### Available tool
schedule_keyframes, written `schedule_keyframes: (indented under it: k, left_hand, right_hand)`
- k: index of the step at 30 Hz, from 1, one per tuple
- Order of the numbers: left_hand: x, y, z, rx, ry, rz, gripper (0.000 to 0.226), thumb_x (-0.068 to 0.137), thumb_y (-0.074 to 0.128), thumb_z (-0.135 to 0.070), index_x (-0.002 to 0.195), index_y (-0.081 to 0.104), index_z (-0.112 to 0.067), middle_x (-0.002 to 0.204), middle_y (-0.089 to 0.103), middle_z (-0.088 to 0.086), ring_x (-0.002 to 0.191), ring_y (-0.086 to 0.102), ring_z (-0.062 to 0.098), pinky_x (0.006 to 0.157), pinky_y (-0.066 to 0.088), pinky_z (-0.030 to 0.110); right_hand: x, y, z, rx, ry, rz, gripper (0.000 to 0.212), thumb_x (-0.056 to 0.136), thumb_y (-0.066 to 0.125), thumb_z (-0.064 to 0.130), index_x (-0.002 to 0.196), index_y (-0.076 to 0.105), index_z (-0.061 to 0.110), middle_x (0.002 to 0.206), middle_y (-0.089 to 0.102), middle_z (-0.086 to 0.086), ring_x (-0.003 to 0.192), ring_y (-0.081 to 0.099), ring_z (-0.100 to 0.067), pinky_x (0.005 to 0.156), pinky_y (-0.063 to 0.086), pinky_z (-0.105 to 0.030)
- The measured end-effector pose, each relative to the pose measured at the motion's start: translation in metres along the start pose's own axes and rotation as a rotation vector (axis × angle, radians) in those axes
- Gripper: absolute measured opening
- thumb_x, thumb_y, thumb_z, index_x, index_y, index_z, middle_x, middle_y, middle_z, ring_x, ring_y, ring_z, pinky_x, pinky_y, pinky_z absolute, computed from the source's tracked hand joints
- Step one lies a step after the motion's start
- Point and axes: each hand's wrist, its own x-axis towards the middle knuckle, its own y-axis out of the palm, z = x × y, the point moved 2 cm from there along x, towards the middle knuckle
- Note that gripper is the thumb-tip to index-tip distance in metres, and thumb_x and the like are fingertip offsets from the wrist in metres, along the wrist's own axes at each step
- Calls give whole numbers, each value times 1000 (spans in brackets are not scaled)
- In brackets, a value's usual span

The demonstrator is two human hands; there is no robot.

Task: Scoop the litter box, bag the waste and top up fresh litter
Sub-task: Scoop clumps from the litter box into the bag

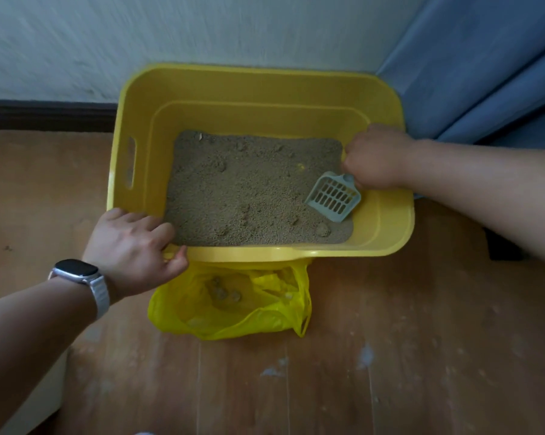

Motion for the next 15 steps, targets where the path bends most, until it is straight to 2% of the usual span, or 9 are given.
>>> schedule_keyframes:
  k: [2, 4, 7, 9, 12, 15]
  left_hand:
    - [0, 1, -1, -5, -6, 8, 41, 80, 49, -47, 56, 53, -13, 53, 52, 7, 52, 58, 32, 57, 34, 36]
    - [-2, 2, 0, -3, -13, 7, 41, 80, 49, -47, 56, 52, -14, 52, 51, 7, 52, 58, 32, 57, 33, 36]
    - [-1, 3, 0, -8, -10, 24, 42, 81, 49, -47, 56, 53, -14, 53, 52, 6, 53, 58, 32, 57, 32, 36]
    - [-2, 2, 1, -7, 3, 34, 42, 81, 50, -46, 56, 54, -13, 53, 53, 7, 53, 58, 32, 57, 32, 36]
    - [-1, -1, 0, -8, 13, 47, 40, 81, 50, -45, 56, 53, -13, 54, 52, 6, 53, 57, 31, 58, 31, 36]
    - [0, -2, -1, -9, 7, 55, 38, 79, 53, -44, 56, 52, -14, 53, 51, 5, 53, 57, 31, 58, 31, 36]
  right_hand:
    - [-1, 2, 2, 35, -2, 60, 24, 96, 45, 28, 95, 66, 16, 88, 61, -3, 86, 59, -23, 77, 51, -36]
    - [-2, 7, 8, 65, 10, 129, 21, 97, 45, 25, 93, 63, 16, 84, 59, -1, 80, 58, -20, 65, 46, -30]
    - [-2, 20, 19, 136, 44, 208, 23, 97, 43, 17, 75, 52, 17, 70, 50, 3, 61, 47, -15, 52, 38, -28]
    - [-3, 22, 20, 199, 58, 233, 24, 96, 44, 17, 72, 48, 20, 69, 51, 2, 59, 47, -15, 52, 39, -28]
    - [-6, 22, 20, 337, 81, 261, 27, 97, 47, 30, 71, 44, 23, 73, 52, 2, 62, 48, -14, 52, 38, -28]
    - [-5, 27, 28, 426, 110, 251, 23, 97, 46, 33, 83, 55, 17, 77, 56, 0, 66, 51, -17, 52, 37, -28]
